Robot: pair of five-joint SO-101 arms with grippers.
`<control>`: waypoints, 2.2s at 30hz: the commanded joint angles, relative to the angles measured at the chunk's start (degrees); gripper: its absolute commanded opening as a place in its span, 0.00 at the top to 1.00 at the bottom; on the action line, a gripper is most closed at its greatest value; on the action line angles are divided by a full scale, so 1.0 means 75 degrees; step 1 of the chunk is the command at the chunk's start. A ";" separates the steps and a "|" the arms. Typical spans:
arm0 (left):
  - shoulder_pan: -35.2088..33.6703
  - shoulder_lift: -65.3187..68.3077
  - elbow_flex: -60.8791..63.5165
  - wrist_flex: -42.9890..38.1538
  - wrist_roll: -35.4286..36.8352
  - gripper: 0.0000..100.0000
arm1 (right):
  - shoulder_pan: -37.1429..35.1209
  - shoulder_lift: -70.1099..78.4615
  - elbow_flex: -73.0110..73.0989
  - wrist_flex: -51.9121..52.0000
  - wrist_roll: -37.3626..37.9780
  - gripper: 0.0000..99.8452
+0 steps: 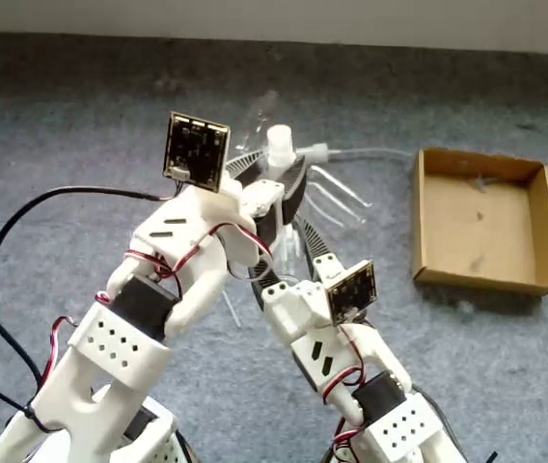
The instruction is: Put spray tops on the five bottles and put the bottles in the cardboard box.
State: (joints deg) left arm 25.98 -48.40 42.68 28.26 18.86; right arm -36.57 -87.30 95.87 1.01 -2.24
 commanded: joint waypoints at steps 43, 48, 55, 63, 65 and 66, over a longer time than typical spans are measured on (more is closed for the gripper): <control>-0.0053 -0.1178 0.0733 0.0633 0.0070 1.00 | -0.0053 -0.1577 0.0979 0.0791 0.0832 0.80; 0.0053 -0.1178 0.0744 0.0914 0.0082 1.00 | -0.0053 -0.2444 0.0967 0.1553 0.0832 0.80; 0.0545 -0.1178 0.0744 0.1430 0.0035 1.00 | -0.0053 -0.2362 0.0944 0.1623 0.0832 0.80; 0.0533 -0.1178 0.0756 0.1735 0.0035 1.00 | -0.0053 -0.2362 0.0944 0.1635 0.0832 0.80; 0.0533 -0.1178 0.0873 0.1711 0.0035 1.00 | -0.0053 -0.2362 0.0944 0.1635 0.0832 0.80; 0.0533 -0.1178 0.0979 0.1688 0.0035 1.00 | -0.0053 -0.2362 0.0944 0.1635 0.0832 0.80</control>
State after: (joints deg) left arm 28.26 -57.27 48.22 39.08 18.86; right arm -36.92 -102.68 95.87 13.58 3.56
